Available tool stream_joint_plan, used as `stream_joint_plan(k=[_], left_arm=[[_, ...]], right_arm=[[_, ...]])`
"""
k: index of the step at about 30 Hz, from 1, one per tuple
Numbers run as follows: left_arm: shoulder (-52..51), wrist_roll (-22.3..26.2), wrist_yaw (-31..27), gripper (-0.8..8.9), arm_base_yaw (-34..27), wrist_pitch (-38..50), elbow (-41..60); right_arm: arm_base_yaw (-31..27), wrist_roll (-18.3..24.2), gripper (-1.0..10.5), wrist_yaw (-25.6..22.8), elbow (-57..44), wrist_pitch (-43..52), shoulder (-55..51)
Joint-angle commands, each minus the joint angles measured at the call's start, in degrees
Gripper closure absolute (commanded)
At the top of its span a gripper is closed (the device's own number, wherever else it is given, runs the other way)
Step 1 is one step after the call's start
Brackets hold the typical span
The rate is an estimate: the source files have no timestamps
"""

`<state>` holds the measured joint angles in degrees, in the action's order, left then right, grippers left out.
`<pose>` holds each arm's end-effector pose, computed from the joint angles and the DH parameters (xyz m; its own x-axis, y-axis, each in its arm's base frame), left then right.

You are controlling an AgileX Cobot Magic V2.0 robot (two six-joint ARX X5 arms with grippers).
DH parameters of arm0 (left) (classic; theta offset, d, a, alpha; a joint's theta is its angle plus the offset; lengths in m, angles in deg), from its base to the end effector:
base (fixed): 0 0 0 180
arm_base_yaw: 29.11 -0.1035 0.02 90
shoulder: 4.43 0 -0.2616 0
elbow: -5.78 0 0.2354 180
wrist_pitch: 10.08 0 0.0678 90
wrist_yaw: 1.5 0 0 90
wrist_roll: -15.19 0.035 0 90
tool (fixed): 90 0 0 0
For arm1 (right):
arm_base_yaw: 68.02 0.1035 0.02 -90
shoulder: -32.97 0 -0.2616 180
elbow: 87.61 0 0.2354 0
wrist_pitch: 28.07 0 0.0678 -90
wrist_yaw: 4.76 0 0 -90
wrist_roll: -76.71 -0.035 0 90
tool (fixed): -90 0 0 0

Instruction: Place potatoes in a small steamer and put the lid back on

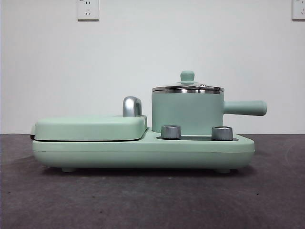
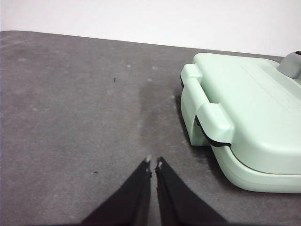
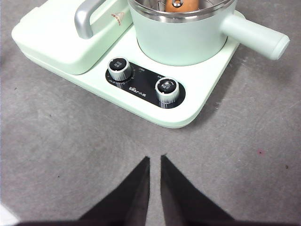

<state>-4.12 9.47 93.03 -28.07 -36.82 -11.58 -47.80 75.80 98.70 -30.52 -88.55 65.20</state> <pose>0.0846 -0.0043 0.1567 0.9811 -0.0968 -0.1678 0.0787 0.9906 -0.1115 0.0864 0.0405 0.2827 0.6614 0.4917 -0.5664 -0.5049 0.8503 0.1485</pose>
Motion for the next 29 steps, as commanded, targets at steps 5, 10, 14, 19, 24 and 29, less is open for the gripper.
stream_joint_plan(k=[5,10,14,19,24,29], left_arm=[[-0.04,0.31,0.09,7.93,0.09,-0.07,0.66],[-0.04,0.31,0.09,7.93,0.09,-0.02,0.66],[-0.04,0.31,0.09,7.93,0.09,-0.02,0.66],[-0.07,0.31,0.09,7.93,0.09,-0.07,0.68],[-0.04,0.31,0.11,7.93,0.09,-0.04,0.66],[-0.04,0.31,0.09,7.93,0.09,-0.04,0.66]], right_arm=[[-4.68,5.16,9.1,-1.09,-10.54,13.92,-9.14],[-12.33,5.01,9.1,-1.44,-28.74,31.06,-22.53],[-16.76,4.92,9.1,-1.42,-37.13,34.91,-30.27],[-18.23,4.55,9.1,-1.31,-41.68,39.01,-32.02],[-18.16,4.33,9.1,-1.31,-41.68,39.5,-32.02],[-18.18,4.33,9.1,-1.49,-41.68,39.95,-32.02]])
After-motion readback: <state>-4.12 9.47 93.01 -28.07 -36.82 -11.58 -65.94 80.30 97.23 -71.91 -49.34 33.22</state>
